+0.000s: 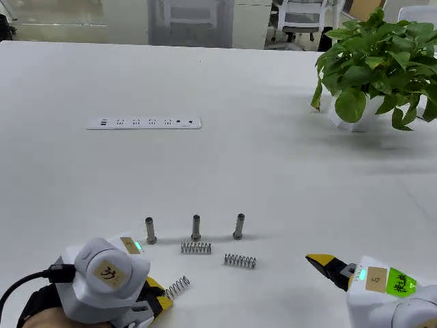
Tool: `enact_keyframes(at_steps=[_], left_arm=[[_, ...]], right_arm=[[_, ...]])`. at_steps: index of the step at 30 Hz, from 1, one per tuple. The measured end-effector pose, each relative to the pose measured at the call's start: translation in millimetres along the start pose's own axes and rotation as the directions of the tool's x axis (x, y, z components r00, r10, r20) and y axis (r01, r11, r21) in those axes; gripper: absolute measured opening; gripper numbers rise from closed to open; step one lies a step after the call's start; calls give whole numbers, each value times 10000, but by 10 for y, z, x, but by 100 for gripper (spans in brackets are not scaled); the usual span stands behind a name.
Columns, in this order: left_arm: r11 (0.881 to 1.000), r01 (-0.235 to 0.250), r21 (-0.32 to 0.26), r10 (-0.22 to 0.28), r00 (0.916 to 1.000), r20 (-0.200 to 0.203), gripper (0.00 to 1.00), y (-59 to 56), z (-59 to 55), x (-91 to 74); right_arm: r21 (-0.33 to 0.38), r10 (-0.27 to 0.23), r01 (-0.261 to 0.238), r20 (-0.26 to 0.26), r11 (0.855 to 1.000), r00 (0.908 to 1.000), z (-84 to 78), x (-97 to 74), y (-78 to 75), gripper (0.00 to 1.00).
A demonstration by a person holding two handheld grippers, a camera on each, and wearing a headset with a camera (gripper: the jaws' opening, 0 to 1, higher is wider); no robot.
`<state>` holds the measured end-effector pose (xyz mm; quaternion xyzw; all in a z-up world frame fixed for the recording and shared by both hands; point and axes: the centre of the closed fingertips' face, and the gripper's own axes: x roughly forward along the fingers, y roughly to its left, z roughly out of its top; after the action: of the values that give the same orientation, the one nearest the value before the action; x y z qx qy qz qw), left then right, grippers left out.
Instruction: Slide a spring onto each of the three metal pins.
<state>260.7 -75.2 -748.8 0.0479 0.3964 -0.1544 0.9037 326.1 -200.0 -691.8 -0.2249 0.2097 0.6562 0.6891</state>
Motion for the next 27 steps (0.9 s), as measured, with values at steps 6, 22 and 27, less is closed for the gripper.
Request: enact_keyframes(at_steps=[6,22,27], left_arm=[[9999,-52,103,44,9972,751,10,14,47,-86],[9905,671,1203,-855,9843,1546,10,-152,208,-217],[9821,945,1627,-1246,9746,1862,10,-246,354,-292]], right_arm=[[870,303,-379,874,9955,9957,298,70,37,98],[1099,1437,-1579,1266,9813,9815,555,188,162,82],[845,2054,-2155,1141,9729,9720,576,219,232,68]])
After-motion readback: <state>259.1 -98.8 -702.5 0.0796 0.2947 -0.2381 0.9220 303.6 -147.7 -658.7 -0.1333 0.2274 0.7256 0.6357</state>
